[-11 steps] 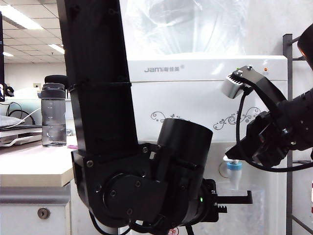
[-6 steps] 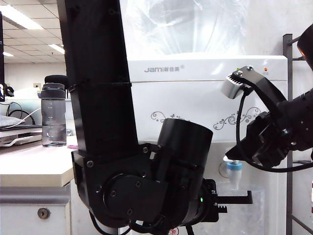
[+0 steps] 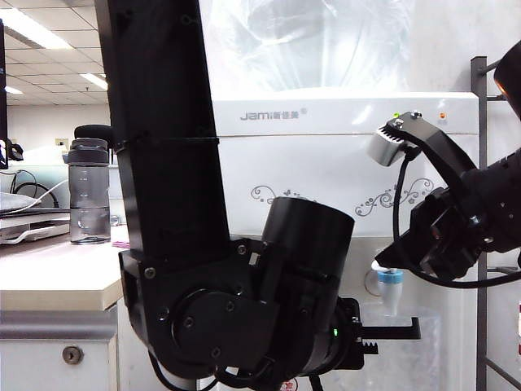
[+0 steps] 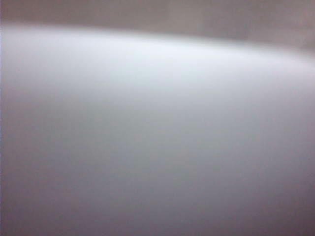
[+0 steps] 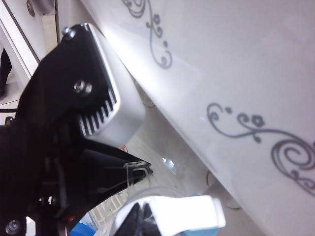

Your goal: Pick up the plastic mug from the left desk, go to the cold water outlet of the water dispenser, press the vertical switch to get some water, then put the mug back on the desk.

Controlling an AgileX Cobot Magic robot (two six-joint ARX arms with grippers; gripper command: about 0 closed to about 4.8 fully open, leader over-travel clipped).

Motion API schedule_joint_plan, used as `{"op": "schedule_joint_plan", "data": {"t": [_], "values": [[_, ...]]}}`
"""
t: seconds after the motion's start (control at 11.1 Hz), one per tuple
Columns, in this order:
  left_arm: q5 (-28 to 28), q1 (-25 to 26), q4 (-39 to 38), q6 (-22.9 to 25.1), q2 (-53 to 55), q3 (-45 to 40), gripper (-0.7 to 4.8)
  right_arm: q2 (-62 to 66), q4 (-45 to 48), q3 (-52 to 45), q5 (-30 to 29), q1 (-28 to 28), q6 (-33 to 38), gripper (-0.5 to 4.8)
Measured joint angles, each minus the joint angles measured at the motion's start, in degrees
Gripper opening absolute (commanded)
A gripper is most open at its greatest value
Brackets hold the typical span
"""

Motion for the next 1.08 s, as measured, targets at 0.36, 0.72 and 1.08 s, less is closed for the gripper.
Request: {"op": "schedule_joint_plan", "data": {"t": [0.36, 0.72, 1.08], "values": [[0.02, 0.00, 0.02, 0.00, 0.00, -0.04, -0.05, 0.00, -0.02, 0.00, 0.00, 0.00, 0.00, -0.06], [0.02, 0.00, 0.04, 0.00, 0.00, -0.04, -0.05, 0.00, -0.42, 0.00, 0.00, 0.00, 0.00, -0.05], [0.00, 0.00, 0.02, 0.00, 0.00, 0.00, -0.05, 0.00, -1.44, 0.00, -0.22, 0.00, 0.00, -0.05]]}}
